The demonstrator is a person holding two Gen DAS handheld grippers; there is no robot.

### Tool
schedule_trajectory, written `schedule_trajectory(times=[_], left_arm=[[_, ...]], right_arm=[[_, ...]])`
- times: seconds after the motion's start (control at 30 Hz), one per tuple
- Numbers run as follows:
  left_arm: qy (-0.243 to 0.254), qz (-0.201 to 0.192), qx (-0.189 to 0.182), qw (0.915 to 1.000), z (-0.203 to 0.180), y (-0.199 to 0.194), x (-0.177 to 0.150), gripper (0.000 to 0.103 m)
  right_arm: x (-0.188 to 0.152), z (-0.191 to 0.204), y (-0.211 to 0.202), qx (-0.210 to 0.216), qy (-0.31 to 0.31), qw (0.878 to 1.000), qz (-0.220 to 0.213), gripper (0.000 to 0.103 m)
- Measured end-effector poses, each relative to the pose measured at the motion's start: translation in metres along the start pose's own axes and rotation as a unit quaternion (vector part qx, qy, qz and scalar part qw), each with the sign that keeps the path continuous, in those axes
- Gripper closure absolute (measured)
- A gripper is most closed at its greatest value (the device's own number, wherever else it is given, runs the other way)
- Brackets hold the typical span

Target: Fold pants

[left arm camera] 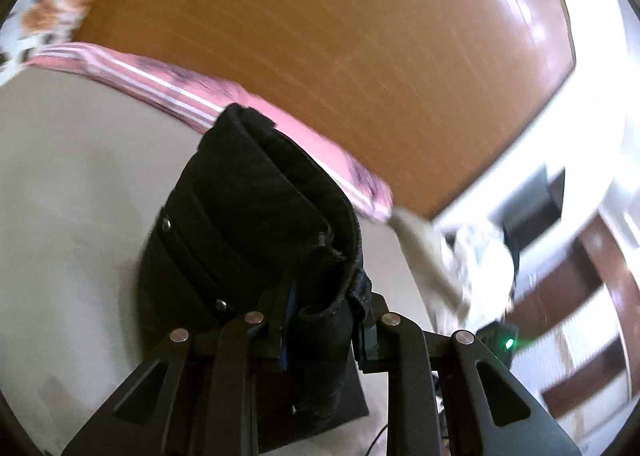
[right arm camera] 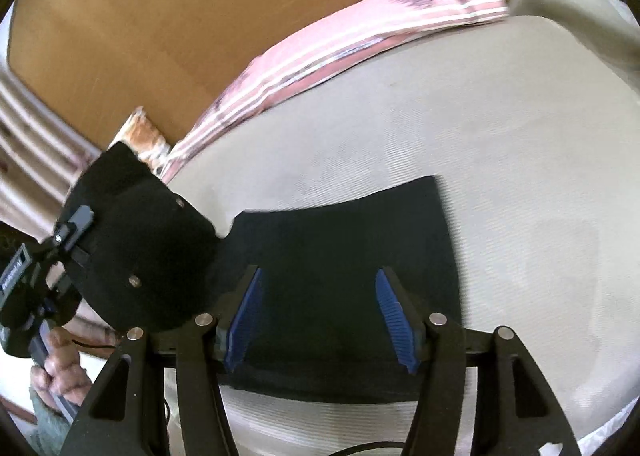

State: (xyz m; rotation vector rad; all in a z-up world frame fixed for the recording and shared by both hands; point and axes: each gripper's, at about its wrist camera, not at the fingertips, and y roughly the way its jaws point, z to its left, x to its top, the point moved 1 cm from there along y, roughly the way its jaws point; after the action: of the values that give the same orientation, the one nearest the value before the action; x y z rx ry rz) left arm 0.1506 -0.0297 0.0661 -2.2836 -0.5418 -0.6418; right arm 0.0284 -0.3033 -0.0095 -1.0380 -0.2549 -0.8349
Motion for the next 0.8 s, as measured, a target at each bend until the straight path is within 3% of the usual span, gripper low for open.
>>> schedule_trajectory(times=[0.17,0.27,0.43,0.5,0.57,0.67,0.8], left_arm=[[0.065,0.093,0.008,0.9935,-0.043,0.078,-0.035,0.080],[0.101,0.140,0.028,0.9846,-0.056,0.117,-0.069,0.080],[0.160,0.209,0.077,0.9616,-0.060,0.162,-0.120,0.077],[0.201,0.216,0.088,0.9515,-0.066,0.158,-0.127,0.073],[0.222,0.222,0.080,0.9461,-0.074,0.144,-0.128,0.060],[0.218,0.223,0.032,0.9495,-0.083,0.116,-0.118,0.053],[0.210,0.184,0.042,0.9592,-0.066,0.076,-0.097,0.047]], right_arm=[[-0.001,-0.036,-0.012,-0.013,0.030,0.999,-0.009,0.045],[-0.002,-0.057,-0.012,-0.014,0.051,0.999,-0.005,0.045],[-0.003,-0.076,0.003,-0.005,0.067,0.998,0.018,0.045],[-0.001,-0.077,0.009,0.010,0.064,0.997,0.029,0.045],[0.001,-0.075,0.016,0.035,0.056,0.997,0.042,0.045],[0.004,-0.071,0.029,0.088,0.048,0.993,0.064,0.045],[0.009,-0.066,0.056,0.133,0.026,0.986,0.099,0.045]])
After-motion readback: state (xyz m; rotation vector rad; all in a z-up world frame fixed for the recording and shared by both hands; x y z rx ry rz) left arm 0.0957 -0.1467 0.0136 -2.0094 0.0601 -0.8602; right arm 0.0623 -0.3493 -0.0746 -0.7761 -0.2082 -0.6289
